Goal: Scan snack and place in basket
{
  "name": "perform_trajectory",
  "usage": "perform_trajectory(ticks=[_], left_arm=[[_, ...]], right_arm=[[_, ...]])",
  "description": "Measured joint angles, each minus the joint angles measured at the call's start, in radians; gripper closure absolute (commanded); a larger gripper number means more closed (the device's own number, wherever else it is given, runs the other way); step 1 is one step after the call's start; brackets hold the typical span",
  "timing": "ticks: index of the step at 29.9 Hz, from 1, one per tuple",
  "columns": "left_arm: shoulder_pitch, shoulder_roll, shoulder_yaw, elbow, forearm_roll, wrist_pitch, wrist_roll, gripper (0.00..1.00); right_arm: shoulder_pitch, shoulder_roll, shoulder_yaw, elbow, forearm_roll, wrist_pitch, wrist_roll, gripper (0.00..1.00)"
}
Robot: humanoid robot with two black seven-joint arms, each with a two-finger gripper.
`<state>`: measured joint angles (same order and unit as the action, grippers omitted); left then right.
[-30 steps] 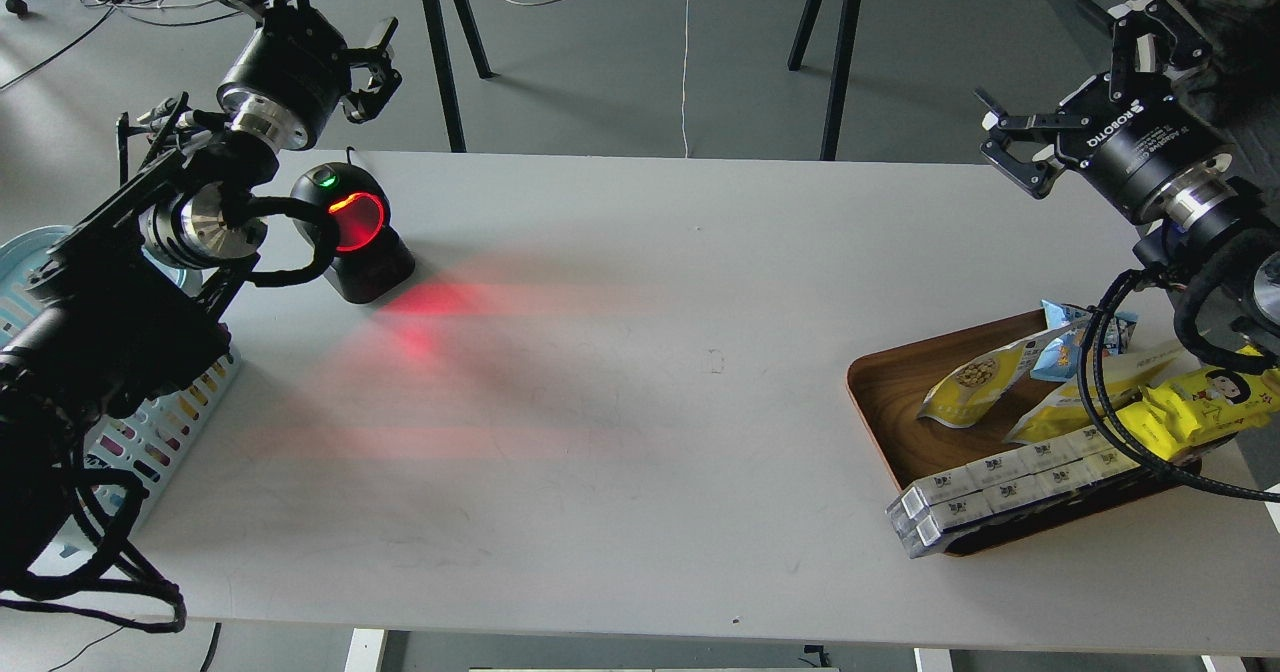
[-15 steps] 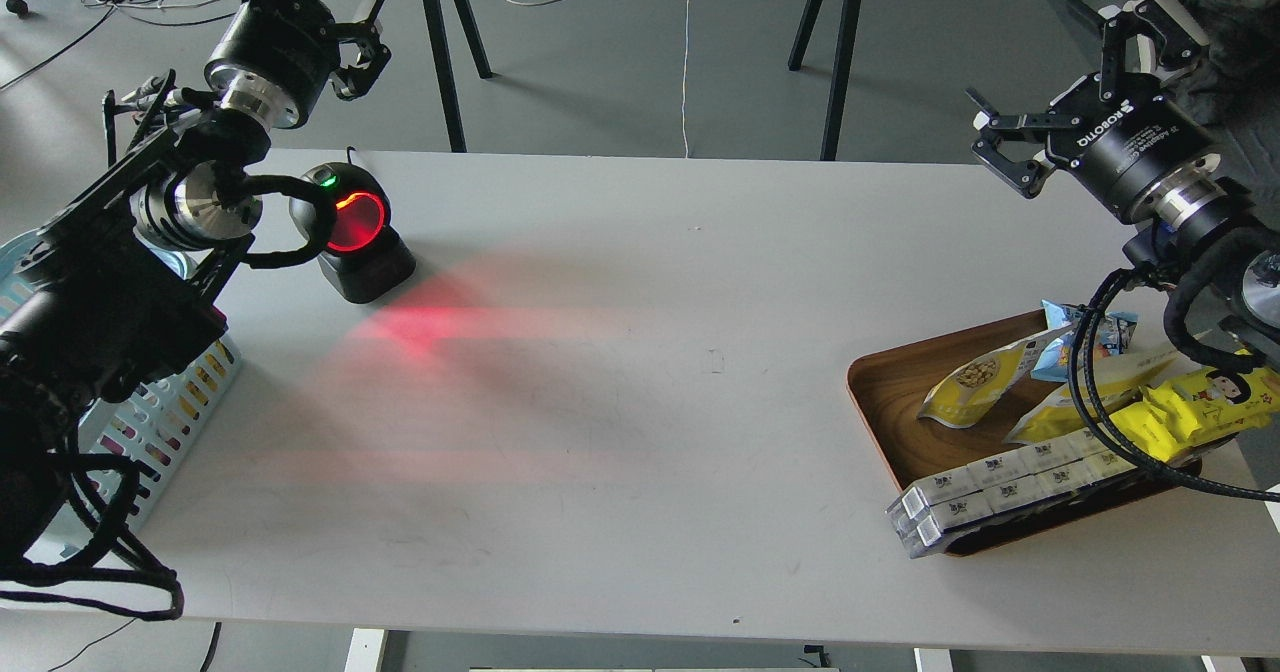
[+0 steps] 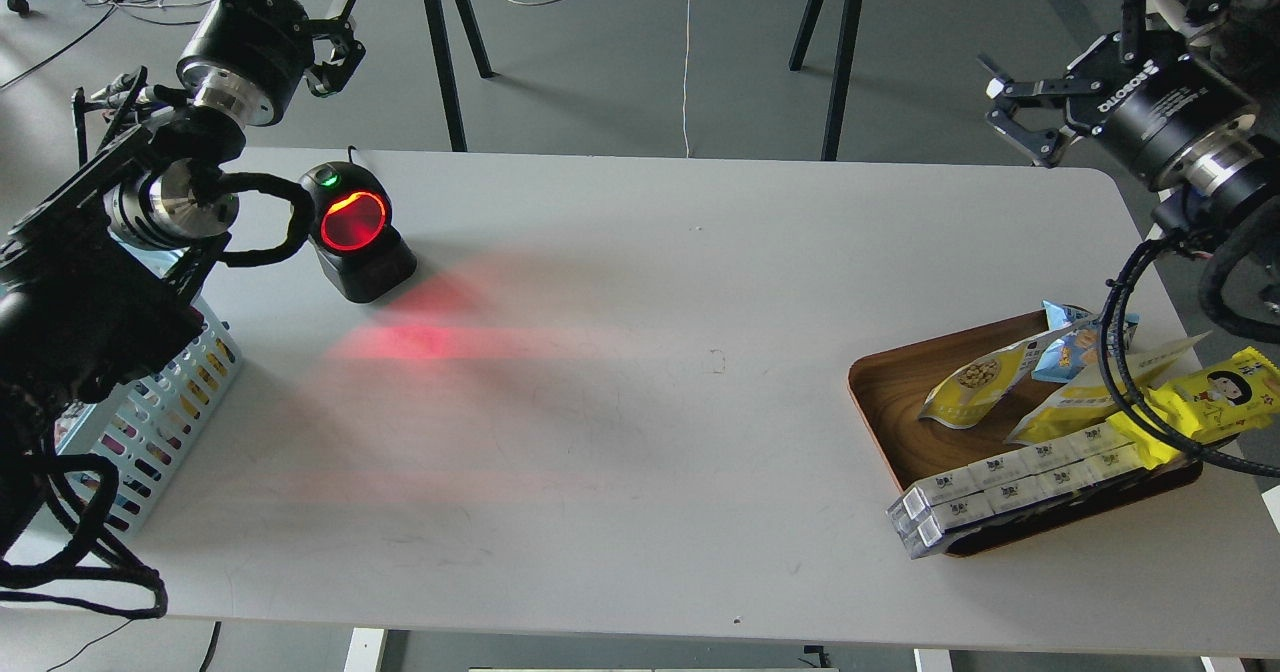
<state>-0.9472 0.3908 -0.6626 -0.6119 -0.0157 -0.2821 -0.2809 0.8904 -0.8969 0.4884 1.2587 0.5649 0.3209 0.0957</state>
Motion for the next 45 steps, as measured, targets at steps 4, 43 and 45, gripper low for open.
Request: perform_trajectory(ticks=[4,43,45], left_arm=[[0.000,-0.001,-0.001,-0.002,-0.001,0.000,-0.001,0.00],[0.008,0.017,-0.006,-0.015,0.000,0.005,-0.024,0.00],[0.008,0.017,-0.006,-0.015,0.000,0.005,-0.024,0.00]], right_arm=[[0.161,-0.064,-0.186,0.011,0.003,-0.007,-0.001,0.01],[1.332,0.152,-1.522,0.471,0.062,-0.463,-0.443,0.06],[1.305,0.150,-1.511,0.471,0.061,-0.484,-0.443,0.06]])
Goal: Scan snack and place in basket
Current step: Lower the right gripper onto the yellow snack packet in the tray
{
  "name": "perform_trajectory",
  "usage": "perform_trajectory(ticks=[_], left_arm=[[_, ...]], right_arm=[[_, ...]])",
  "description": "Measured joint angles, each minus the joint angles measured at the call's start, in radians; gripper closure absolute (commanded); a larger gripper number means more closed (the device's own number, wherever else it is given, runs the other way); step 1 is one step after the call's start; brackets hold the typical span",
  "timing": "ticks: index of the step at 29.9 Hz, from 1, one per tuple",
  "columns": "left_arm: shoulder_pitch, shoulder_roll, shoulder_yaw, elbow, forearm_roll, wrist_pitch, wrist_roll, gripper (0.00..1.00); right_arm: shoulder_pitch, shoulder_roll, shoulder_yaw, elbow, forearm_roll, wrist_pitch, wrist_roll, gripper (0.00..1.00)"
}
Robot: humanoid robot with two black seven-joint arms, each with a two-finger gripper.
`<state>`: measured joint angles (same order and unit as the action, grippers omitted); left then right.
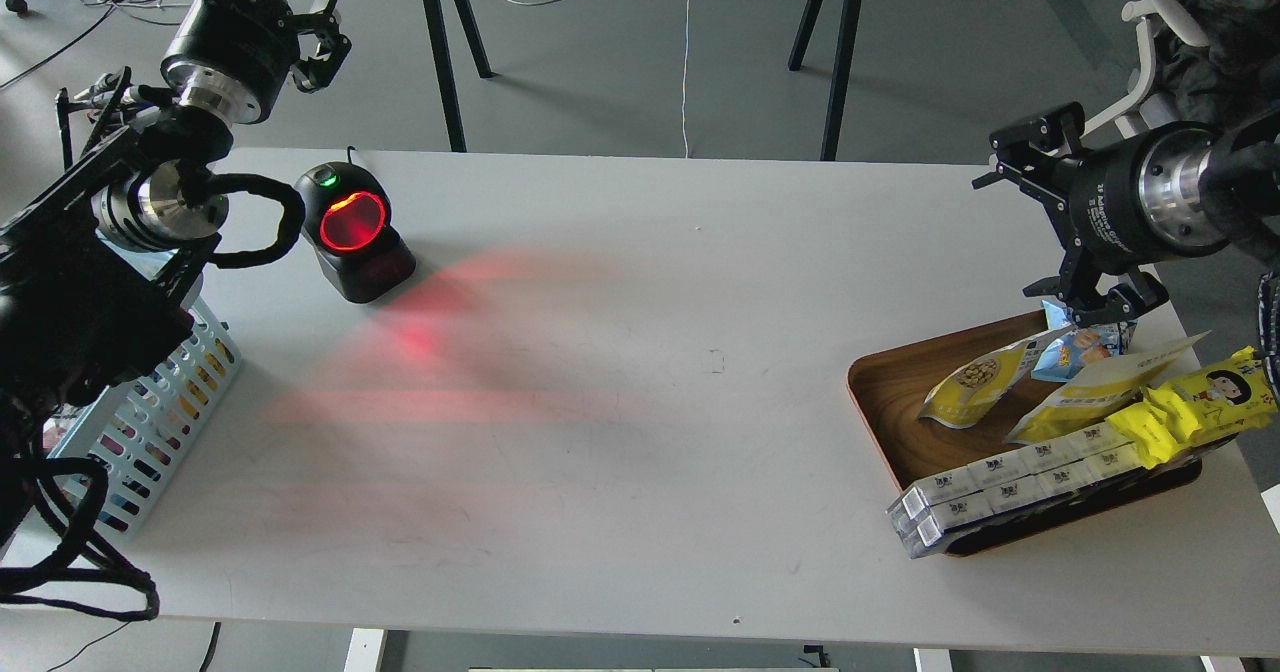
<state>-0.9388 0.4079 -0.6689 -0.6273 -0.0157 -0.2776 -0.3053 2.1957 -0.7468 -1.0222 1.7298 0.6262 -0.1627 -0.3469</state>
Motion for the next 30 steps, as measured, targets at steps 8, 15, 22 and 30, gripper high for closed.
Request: perform_trajectory(ticks=[8,15,22,30], left_arm=[[0.002,0.000,0.000,0.000,0.000,0.000,0.000,0.00],[0.003,-0.004,0.000,0.000,0.000,0.000,0.000,0.00],[0.004,-0.008,0.001,0.000,0.000,0.000,0.000,0.00],[0.006,-0.009,0.002,0.000,0.000,0.000,0.000,0.00]], right_arm=[[-0.055,-0.028,0.023,0.002,0.001,-0.032,-0.001,0.07],[-0.081,-0.066,0.021,0.004,0.003,-0.031,-0.003,0.07],[-0.130,-0.104,0.020,0.004,0.001,-0.031,-0.003,0.09],[-0.234,-0.095,0.111,0.002,-0.003,-0.111,0.000,0.25]])
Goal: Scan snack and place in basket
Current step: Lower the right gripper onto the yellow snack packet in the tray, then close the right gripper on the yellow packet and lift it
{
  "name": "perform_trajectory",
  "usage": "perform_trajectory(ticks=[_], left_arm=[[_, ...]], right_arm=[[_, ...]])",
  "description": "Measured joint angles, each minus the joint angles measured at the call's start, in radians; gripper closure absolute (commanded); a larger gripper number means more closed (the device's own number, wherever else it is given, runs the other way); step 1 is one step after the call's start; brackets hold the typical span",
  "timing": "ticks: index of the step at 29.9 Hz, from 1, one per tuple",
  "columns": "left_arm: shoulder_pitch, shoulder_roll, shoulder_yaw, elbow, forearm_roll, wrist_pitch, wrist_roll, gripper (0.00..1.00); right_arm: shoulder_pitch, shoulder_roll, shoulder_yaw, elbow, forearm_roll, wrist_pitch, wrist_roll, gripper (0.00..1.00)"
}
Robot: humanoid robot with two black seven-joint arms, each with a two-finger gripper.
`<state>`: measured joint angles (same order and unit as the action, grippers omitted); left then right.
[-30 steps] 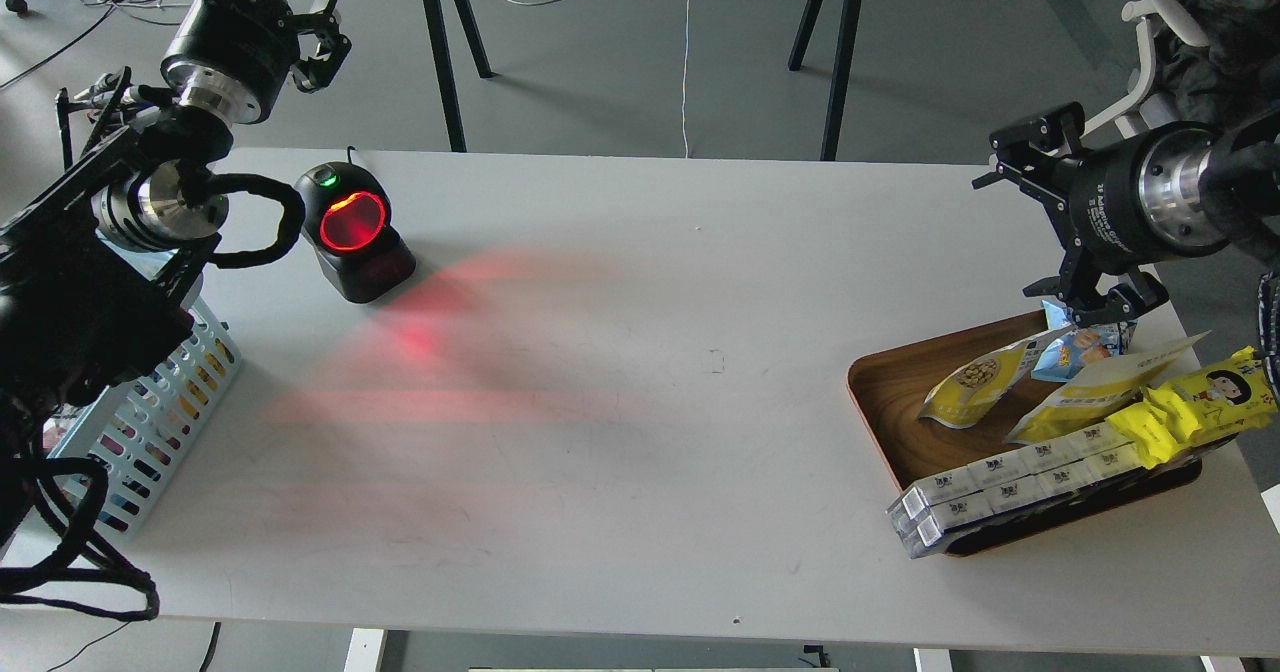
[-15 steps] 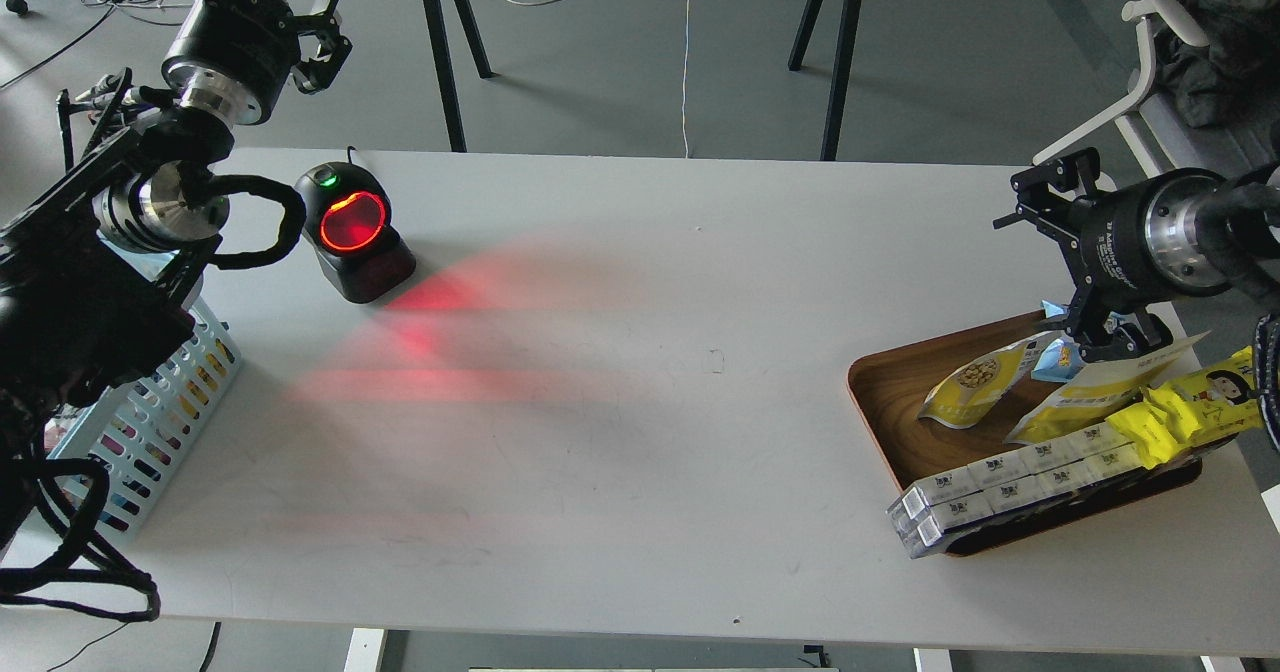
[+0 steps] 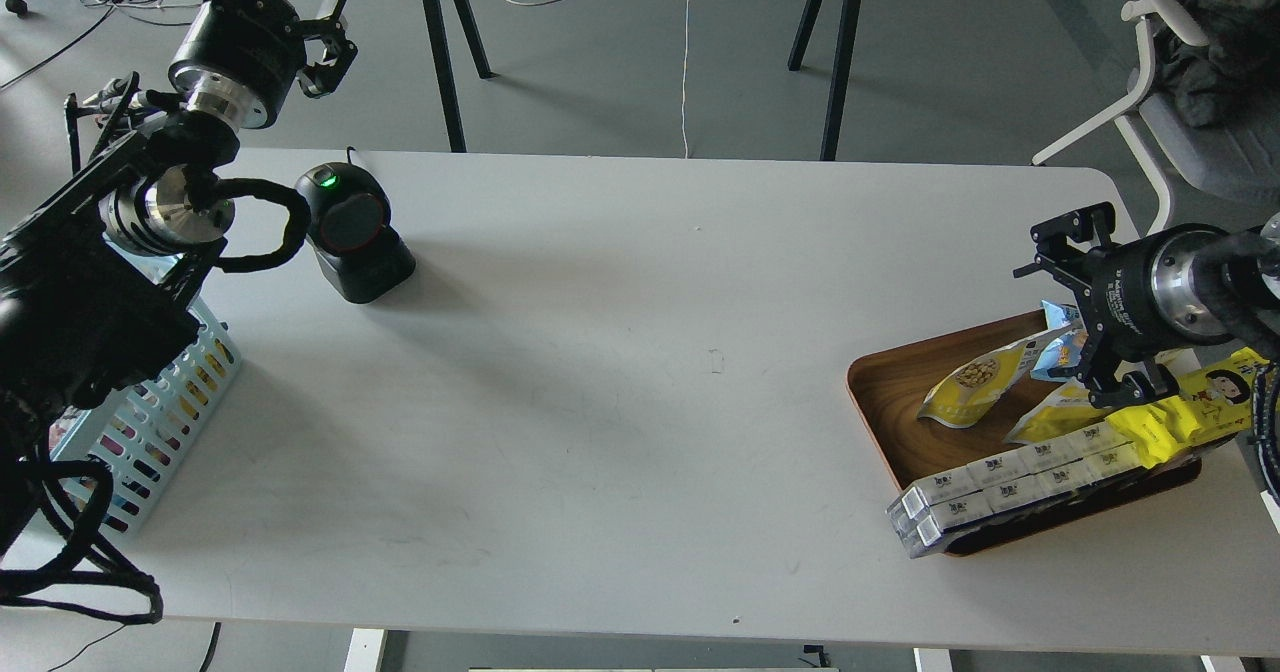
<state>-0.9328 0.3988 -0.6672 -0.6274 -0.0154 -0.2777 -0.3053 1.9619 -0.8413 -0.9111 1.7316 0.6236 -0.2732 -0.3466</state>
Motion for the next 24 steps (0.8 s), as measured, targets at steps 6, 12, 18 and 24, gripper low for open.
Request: perform_trajectory(ticks=[6,12,18,24], left_arm=[[0.000,0.000,0.000,0.000,-0.001,0.000,0.000,0.00],[0.000,0.000,0.000,0.003,-0.001,-0.001,0.000,0.00],[0.000,-0.002,0.000,0.003,0.000,0.000,0.000,0.00],[0.000,-0.003,0.000,0.004,0.000,0.002,0.000,0.00]], right_arm=[[-0.177,0.005,0.160,-0.002,-0.041,-0.066,-0.002,0.49],[-0.244,0.002,0.209,-0.003,-0.061,-0.096,-0.007,0.65],[-0.245,-0.010,0.212,-0.004,-0.062,-0.099,-0.013,0.79],[-0.239,-0.017,0.217,-0.007,-0.067,-0.104,-0.018,0.99]])
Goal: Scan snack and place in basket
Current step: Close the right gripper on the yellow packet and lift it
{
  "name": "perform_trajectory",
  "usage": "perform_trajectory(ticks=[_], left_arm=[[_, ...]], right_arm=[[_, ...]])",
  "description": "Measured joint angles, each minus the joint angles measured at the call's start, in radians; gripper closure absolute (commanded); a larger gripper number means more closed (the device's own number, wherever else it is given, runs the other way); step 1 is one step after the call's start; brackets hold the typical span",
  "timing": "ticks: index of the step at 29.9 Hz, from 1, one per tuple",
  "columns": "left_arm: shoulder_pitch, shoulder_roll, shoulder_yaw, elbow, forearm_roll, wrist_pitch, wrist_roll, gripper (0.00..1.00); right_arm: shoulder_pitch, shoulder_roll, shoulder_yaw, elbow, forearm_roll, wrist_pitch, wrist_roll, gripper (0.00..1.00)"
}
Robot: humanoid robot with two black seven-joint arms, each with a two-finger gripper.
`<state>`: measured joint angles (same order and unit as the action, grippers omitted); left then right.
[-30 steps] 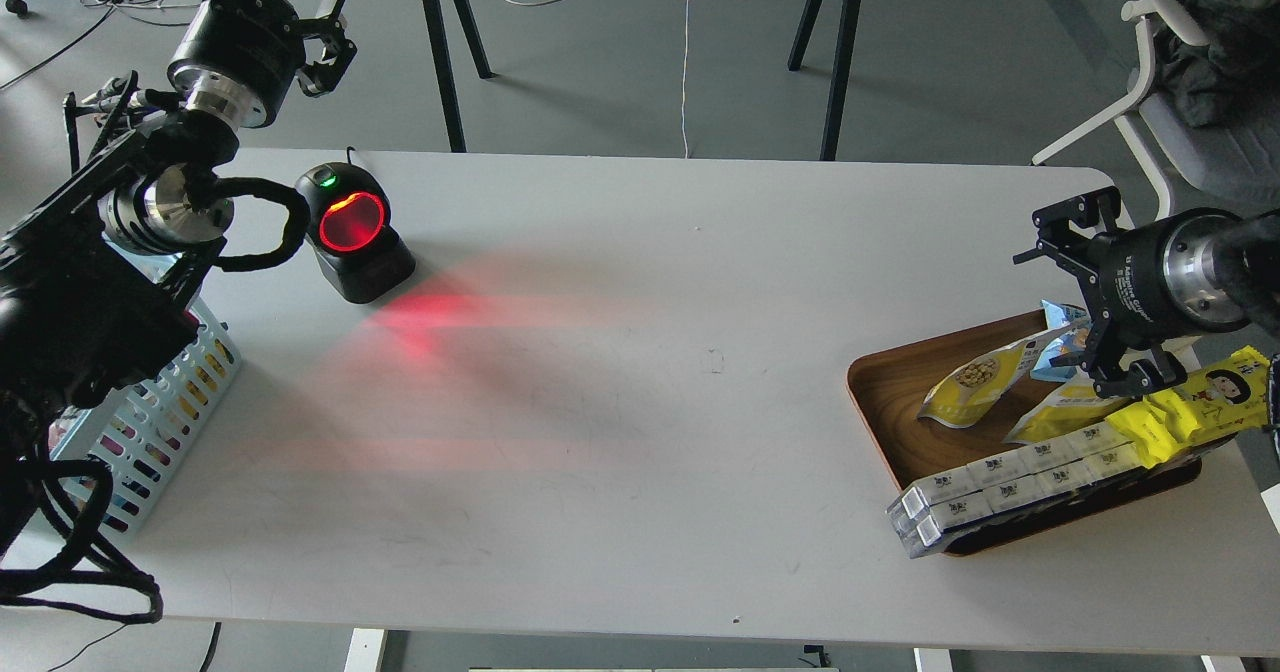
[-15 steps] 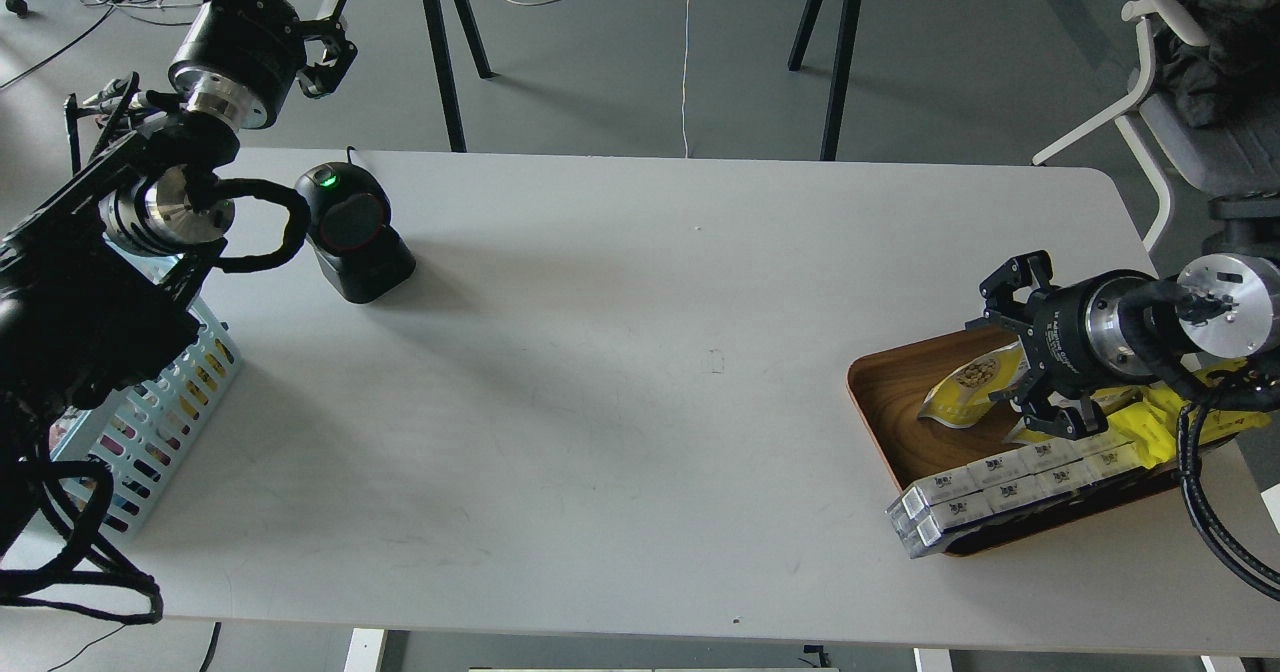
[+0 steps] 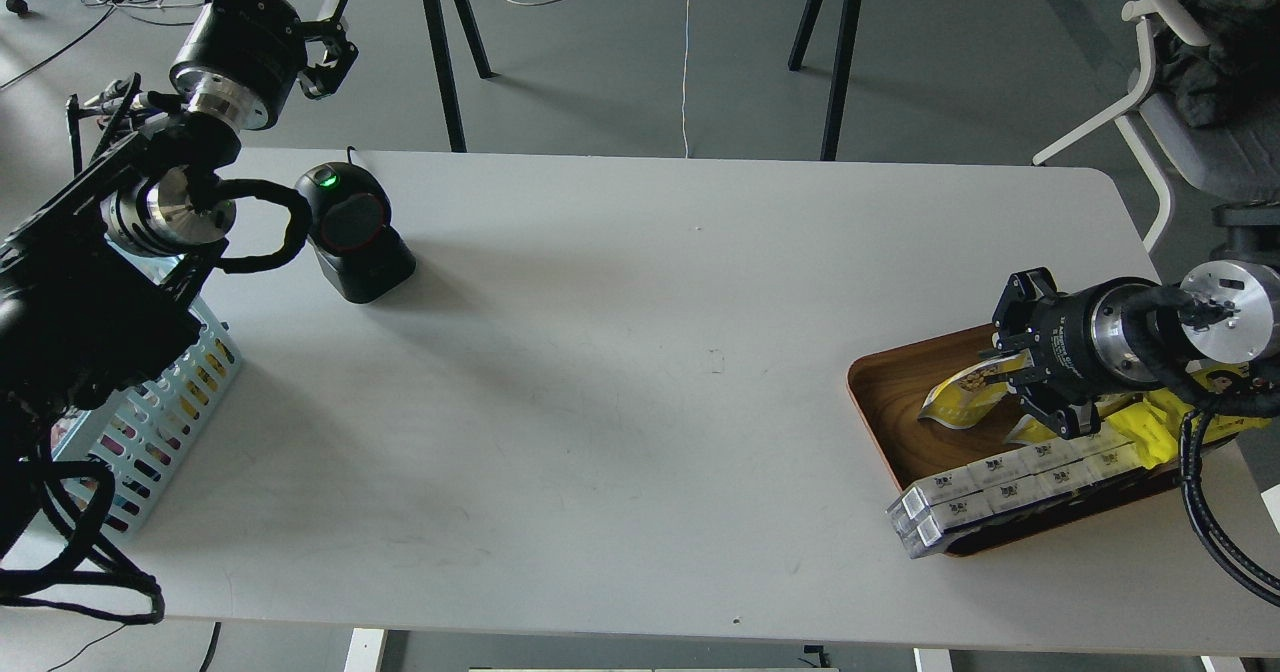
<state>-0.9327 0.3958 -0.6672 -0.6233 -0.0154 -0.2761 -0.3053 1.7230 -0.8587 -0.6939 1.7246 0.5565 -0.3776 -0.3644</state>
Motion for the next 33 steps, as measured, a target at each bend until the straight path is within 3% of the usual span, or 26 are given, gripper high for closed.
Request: perform_trajectory(ticks=[11,23,29,33], left_arm=[[0.000,0.003,0.000,0.006,0.000,0.000,0.000,0.00],[0.001,0.003,0.004,0.008,0.000,0.004,0.000,0.00],[0.001,0.002,0.005,0.008,0.000,0.006,0.000,0.00],[0.000,0.001,0.005,0.008,0.000,0.006,0.000,0.00]], right_arm=[[0.002,-0.017,0.035,0.000,-0.004,-0.053,-0.004,1.00],[0.076,-0.119,0.193,0.007,-0.006,-0.066,-0.031,1.00],[0.087,-0.082,0.313,0.006,-0.002,-0.082,-0.030,1.00],[0.080,0.013,0.365,-0.002,-0.002,-0.108,-0.022,1.00]])
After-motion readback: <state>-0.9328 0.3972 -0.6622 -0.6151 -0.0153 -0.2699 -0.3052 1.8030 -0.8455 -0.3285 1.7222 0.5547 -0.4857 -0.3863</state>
